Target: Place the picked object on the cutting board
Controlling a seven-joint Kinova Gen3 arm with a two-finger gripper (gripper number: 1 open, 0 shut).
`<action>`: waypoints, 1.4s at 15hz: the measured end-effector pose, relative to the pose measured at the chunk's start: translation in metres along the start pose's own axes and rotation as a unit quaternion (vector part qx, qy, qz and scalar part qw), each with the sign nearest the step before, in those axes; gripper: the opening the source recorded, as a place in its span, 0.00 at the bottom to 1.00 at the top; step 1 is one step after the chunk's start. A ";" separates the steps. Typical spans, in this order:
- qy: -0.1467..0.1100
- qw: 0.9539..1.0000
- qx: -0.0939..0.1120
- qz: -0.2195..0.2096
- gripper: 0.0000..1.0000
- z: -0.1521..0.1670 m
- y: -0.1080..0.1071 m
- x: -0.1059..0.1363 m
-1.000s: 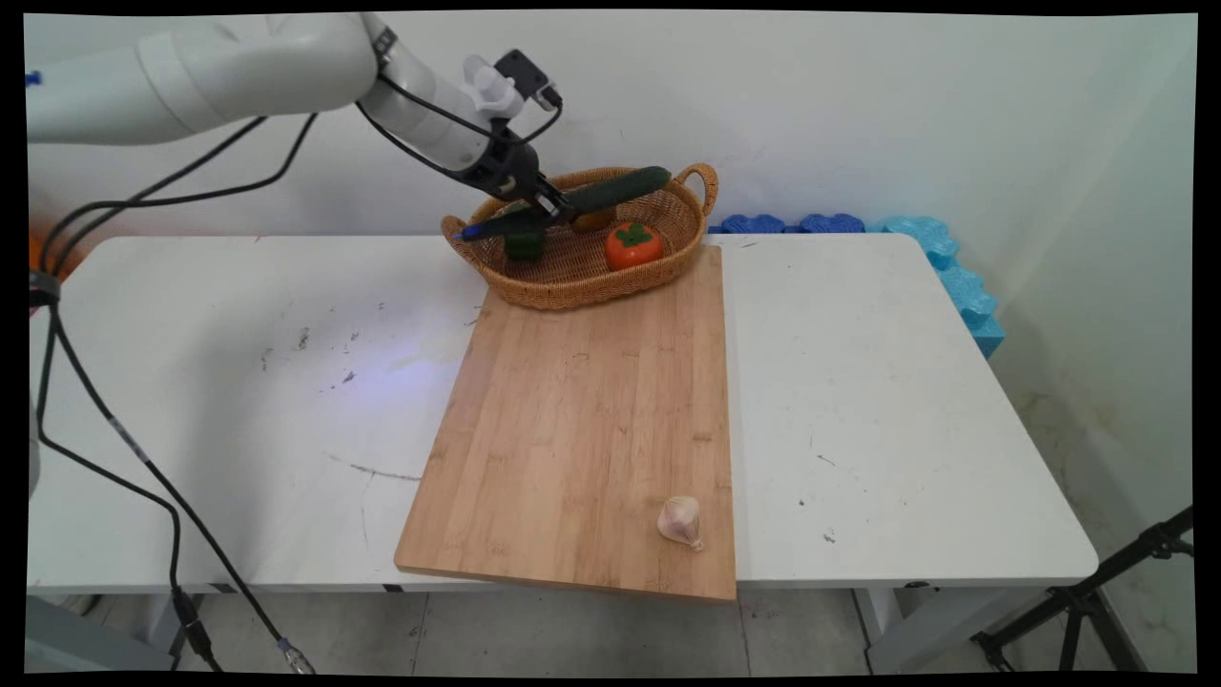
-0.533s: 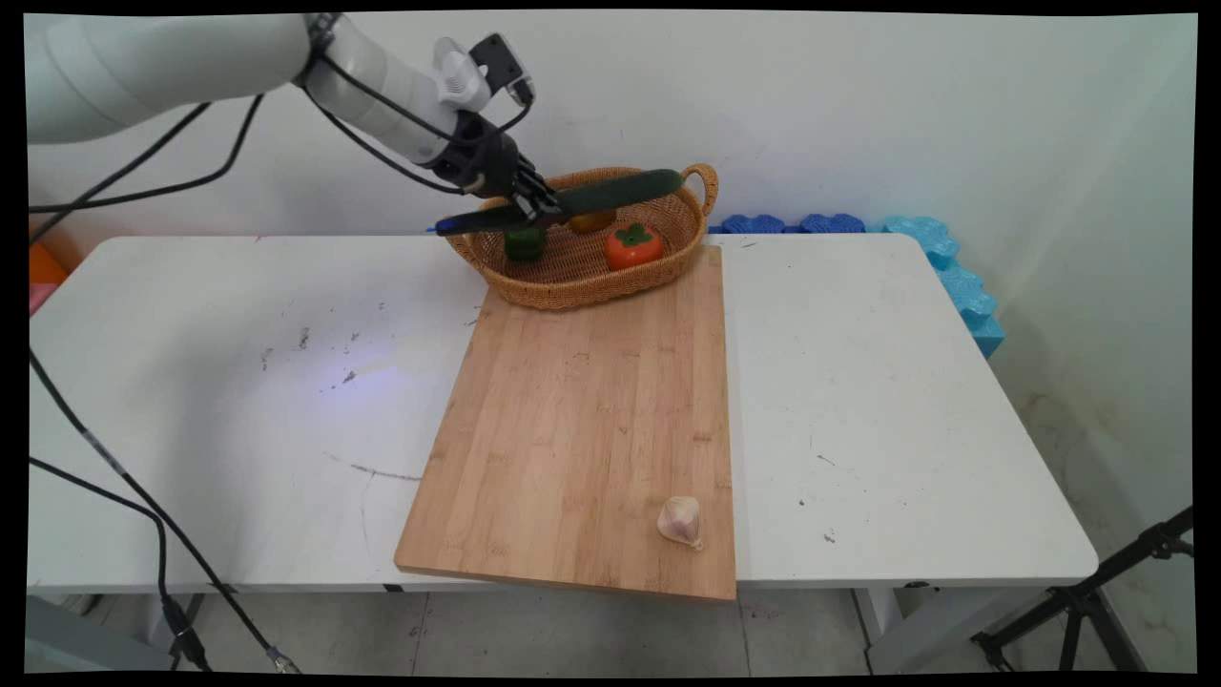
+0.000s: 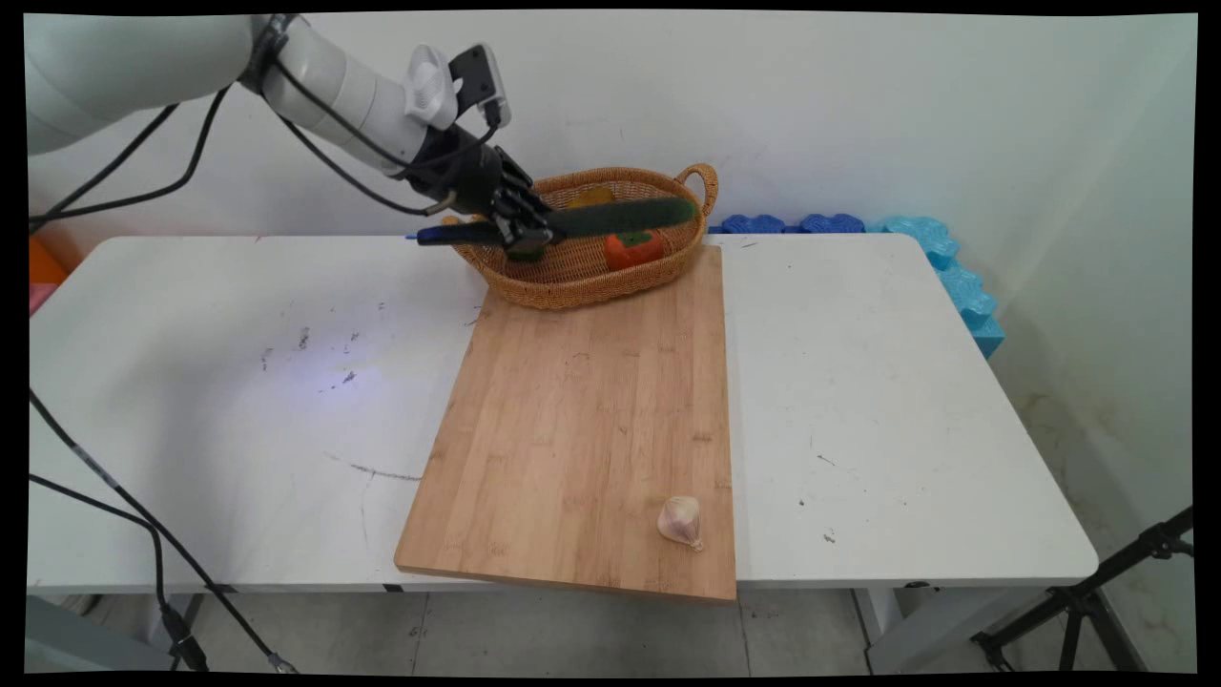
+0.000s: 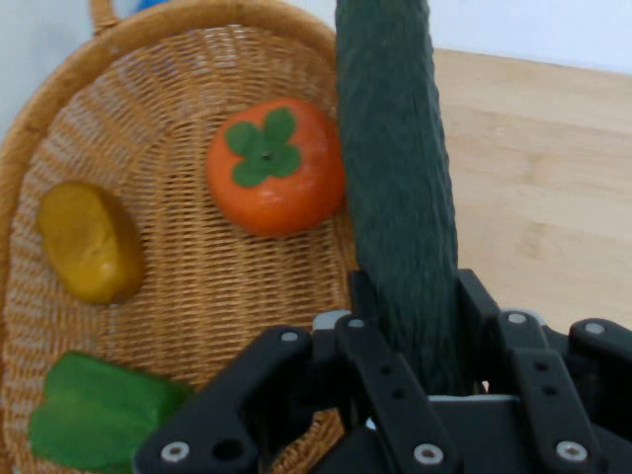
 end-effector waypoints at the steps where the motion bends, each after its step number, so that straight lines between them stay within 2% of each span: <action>1: 0.002 1.000 -0.007 0.010 0.00 -0.001 0.003 -0.003; 5: 0.006 0.999 -0.030 0.045 0.00 0.002 0.014 -0.014; 10: 0.003 0.997 -0.047 0.062 0.00 0.020 0.025 -0.029; 21: -0.010 0.997 -0.067 0.049 0.00 0.078 0.043 -0.059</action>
